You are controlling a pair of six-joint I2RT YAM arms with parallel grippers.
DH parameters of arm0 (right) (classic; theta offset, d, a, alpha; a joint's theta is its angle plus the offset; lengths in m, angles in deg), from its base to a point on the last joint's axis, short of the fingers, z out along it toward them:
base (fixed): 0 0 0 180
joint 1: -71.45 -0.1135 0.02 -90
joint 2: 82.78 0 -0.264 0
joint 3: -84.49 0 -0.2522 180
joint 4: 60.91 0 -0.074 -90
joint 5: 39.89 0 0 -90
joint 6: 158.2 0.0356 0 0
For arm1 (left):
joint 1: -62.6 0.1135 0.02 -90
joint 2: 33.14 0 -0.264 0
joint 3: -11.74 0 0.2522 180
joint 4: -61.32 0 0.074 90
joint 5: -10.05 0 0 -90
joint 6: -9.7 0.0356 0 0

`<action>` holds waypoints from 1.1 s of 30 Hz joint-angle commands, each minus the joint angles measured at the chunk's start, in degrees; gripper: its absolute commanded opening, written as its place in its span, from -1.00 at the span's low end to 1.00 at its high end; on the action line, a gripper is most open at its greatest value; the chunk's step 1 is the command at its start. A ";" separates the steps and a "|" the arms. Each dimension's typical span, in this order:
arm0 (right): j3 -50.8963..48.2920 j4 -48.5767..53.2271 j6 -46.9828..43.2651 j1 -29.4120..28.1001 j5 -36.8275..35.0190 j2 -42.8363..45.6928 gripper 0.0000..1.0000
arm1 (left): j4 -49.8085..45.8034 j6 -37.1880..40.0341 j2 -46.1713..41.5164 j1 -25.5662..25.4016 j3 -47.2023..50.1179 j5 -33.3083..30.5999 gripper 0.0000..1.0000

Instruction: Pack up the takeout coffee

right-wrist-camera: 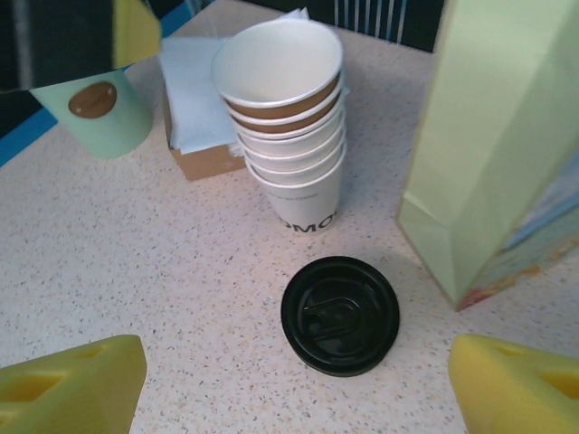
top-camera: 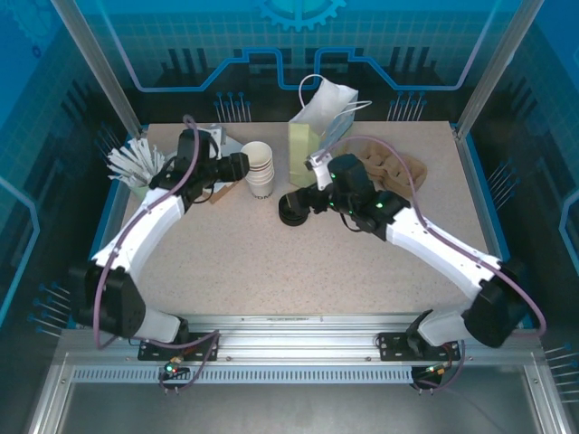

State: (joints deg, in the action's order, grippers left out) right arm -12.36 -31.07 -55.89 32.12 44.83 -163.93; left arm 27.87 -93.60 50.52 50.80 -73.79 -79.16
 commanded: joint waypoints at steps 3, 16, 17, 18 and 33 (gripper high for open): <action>6.20 3.63 -1.09 -1.48 3.29 -5.43 0.74 | -7.26 4.19 7.35 -0.10 -8.91 -2.97 0.10; 6.46 4.72 -0.60 -2.05 2.62 -7.10 0.75 | -10.42 6.01 15.89 -0.14 -17.99 -3.22 -0.39; 6.42 4.75 -0.63 -2.11 2.55 -7.01 0.75 | -10.49 6.07 16.20 -0.15 -18.29 -3.33 -0.42; 6.33 4.83 -0.63 -2.15 2.53 -7.01 0.75 | -10.55 6.09 16.37 -0.13 -18.44 -3.31 -0.42; 6.46 5.27 -0.40 -2.59 2.95 -7.62 0.76 | -11.25 6.29 18.51 -0.10 -19.99 -3.13 -0.64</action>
State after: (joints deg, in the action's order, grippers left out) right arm -7.33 -27.01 -56.26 30.46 47.37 -170.62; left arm 17.80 -88.22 67.54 50.80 -91.97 -82.11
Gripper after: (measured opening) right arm 0.879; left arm 0.183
